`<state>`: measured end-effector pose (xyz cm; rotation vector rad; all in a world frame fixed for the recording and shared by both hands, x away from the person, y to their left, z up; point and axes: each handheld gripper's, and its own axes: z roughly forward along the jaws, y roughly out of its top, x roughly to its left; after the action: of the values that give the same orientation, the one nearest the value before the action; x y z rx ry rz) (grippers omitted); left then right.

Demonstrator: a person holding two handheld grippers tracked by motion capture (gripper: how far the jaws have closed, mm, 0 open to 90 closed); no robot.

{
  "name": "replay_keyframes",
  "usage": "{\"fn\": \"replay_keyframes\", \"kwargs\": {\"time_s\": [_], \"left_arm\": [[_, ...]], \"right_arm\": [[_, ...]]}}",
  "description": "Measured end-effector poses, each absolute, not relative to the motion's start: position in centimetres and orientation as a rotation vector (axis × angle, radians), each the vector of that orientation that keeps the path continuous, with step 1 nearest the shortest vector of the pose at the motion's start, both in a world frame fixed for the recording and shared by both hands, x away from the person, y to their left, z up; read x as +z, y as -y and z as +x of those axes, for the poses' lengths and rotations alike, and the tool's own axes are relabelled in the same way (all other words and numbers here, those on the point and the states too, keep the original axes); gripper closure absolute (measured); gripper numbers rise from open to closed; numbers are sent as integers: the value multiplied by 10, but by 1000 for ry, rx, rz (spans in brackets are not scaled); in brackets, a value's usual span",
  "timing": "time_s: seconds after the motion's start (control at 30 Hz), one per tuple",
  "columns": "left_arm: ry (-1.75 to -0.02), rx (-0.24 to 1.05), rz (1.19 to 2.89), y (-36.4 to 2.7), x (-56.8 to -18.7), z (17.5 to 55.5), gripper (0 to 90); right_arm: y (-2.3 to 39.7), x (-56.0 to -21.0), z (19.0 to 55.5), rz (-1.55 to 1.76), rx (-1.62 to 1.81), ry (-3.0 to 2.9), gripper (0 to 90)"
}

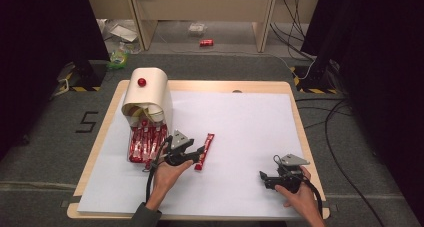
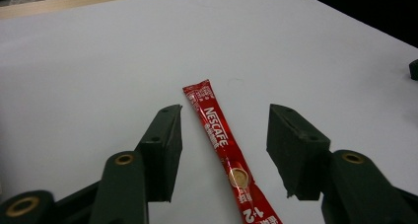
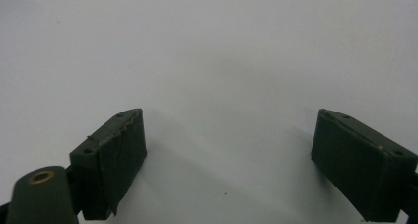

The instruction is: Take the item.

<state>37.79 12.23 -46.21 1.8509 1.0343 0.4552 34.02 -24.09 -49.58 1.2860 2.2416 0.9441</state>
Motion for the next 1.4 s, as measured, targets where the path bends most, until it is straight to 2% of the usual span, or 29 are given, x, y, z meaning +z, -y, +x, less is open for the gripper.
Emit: {"fn": "replay_keyframes", "kwargs": {"time_s": [0.3,0.77,1.4], "left_arm": [[-1045,464,1831,-125,-458,375,358],[-1049,461,1834,-128,-455,370,259],[-1049,473,1845,-140,-450,356,238]], "right_arm": [[241,-496,340,1285,944,-2242,138],[241,-496,340,1285,944,-2242,138],[241,-496,340,1285,945,-2242,138]]}}
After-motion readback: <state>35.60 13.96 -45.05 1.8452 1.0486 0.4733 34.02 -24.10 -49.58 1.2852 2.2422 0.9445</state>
